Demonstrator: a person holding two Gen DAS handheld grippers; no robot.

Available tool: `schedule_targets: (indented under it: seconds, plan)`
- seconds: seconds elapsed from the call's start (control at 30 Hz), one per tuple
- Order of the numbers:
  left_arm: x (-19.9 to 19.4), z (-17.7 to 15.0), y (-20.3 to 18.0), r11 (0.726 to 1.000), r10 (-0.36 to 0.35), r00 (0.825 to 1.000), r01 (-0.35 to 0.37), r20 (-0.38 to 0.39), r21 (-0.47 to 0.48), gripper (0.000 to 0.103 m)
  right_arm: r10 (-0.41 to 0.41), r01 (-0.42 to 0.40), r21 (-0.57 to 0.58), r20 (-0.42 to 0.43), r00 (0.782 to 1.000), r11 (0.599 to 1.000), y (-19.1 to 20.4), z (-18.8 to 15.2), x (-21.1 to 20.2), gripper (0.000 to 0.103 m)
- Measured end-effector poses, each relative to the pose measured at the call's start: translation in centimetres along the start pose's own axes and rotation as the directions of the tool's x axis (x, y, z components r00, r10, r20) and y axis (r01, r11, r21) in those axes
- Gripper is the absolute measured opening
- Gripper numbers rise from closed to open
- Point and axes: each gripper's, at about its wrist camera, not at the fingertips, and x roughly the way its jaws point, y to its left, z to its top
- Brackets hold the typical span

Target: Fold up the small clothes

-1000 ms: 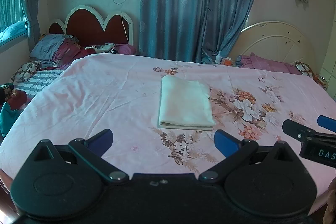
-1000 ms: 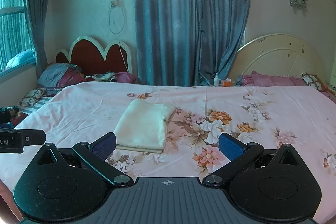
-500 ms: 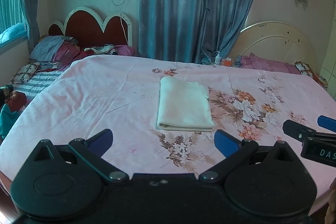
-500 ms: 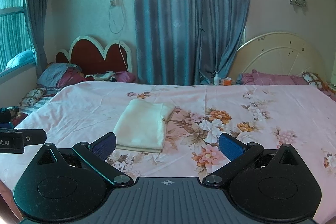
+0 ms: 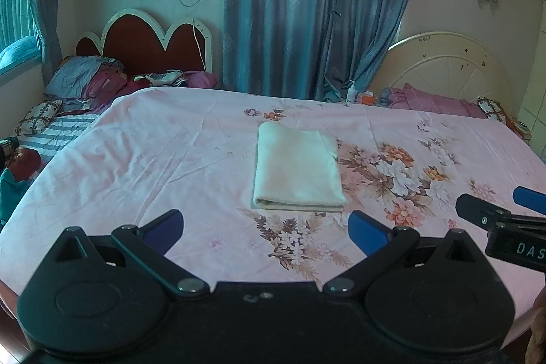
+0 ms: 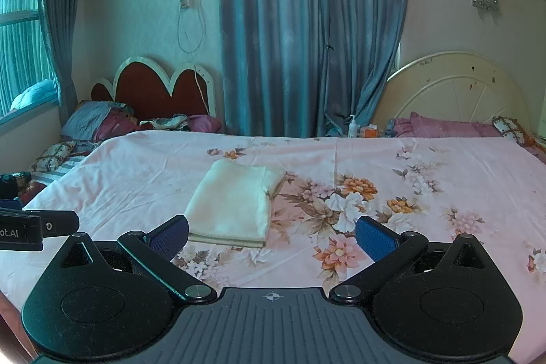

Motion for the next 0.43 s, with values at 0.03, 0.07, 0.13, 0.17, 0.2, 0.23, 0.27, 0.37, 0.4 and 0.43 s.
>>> schedule_targets:
  seconds: [0.03,0.07,0.13,0.17,0.2,0.23,0.27,0.37,0.4,0.43]
  plan:
    - [0.1,0.0,0.0,1.0,0.001,1.0,-0.001,0.0,0.002,0.102,0.0,0.0,0.0,-0.001,1.0,1.0,0.0,0.0,0.0,0.103]
    - [0.1,0.0,0.0,1.0,0.001,1.0,-0.001,-0.001,0.003,0.102,0.001,-0.001,0.0,-0.002,1.0,1.0,0.0,0.0,0.0,0.103]
    - [0.2,-0.1,0.1,1.0,0.0,1.0,0.0,-0.003,0.003,0.102,0.002,-0.002,-0.002,-0.003,1.0,1.0,0.0,-0.1,0.1,0.103]
    - [0.2,0.0,0.0,1.0,-0.004,1.0,0.004,-0.002,0.005,0.102,0.0,0.0,-0.002,-0.005,1.0,1.0,0.1,-0.1,0.2,0.103]
    - [0.2,0.0,0.0,1.0,-0.013,1.0,0.013,-0.003,0.009,0.102,0.001,-0.001,-0.002,-0.006,1.0,1.0,0.1,-0.1,0.2,0.103]
    - [0.5,-0.1,0.0,1.0,-0.026,1.0,0.026,0.0,0.011,0.102,0.001,-0.001,-0.001,-0.008,1.0,1.0,0.1,-0.2,0.3,0.103]
    - [0.7,-0.1,0.1,0.999,-0.041,0.999,0.041,0.009,0.01,0.102,0.0,0.0,0.0,-0.01,1.0,1.0,0.1,-0.2,0.4,0.103]
    - [1.0,-0.3,0.5,0.998,-0.063,0.997,0.063,0.051,-0.003,0.101,-0.006,0.006,0.002,-0.019,1.0,1.0,0.0,-0.4,0.9,0.103]
    - [1.2,-0.2,0.4,0.998,-0.056,0.997,0.056,0.055,0.006,0.102,-0.011,0.011,0.003,-0.024,1.0,1.0,-0.1,-0.4,1.1,0.103]
    - [1.6,-0.1,0.2,0.999,-0.05,0.997,0.049,0.055,0.021,0.102,-0.015,0.015,0.006,-0.029,0.999,1.0,-0.3,-0.5,1.3,0.103]
